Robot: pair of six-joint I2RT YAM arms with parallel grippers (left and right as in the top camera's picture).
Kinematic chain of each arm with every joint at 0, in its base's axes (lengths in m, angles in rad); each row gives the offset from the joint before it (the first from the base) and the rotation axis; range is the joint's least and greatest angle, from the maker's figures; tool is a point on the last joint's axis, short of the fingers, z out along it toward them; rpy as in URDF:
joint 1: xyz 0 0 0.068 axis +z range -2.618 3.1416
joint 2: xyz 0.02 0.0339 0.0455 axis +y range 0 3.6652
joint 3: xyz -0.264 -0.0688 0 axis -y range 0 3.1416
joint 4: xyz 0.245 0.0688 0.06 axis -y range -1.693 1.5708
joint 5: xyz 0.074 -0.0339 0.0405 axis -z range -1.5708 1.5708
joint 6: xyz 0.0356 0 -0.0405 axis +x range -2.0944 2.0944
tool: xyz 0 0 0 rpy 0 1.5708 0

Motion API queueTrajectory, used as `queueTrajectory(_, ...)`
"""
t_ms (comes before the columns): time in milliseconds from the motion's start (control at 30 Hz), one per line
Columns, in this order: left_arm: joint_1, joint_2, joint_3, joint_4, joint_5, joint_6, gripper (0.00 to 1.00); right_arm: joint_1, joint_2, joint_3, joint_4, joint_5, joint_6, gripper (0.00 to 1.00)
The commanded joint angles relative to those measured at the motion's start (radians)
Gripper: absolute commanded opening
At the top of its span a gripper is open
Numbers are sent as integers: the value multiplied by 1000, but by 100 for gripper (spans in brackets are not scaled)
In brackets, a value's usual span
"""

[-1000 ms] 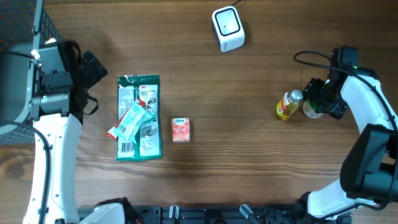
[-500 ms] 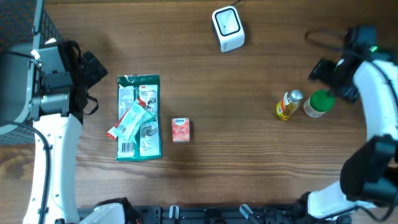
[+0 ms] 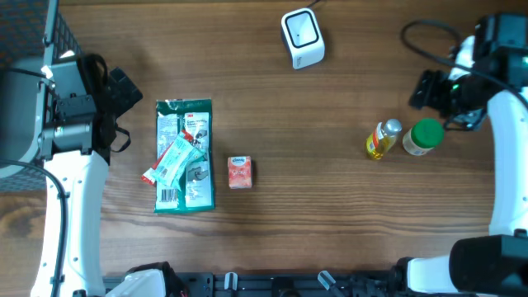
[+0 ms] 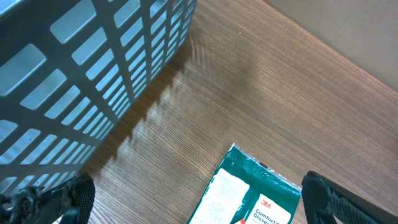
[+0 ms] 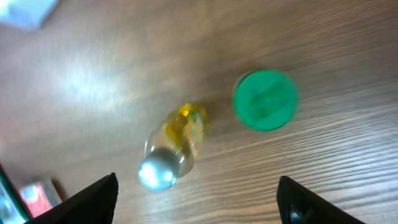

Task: Scan the item barcode
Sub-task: 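Open the right gripper, release the jar and raise the gripper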

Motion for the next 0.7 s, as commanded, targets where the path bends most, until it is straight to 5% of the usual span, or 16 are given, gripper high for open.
queueTrajectory(0, 4, -1, 3, 3, -5, 9, 100, 41, 15, -84, 24, -47, -87, 85)
queueTrajectory(400, 4, -1, 4, 3, -5, 9, 100, 71, 21, -312, 221, -57, -86, 85)
queueTrajectory(667, 4, -1, 4, 3, -5, 9, 100, 71, 21, -307, 267, -50, -109, 85)
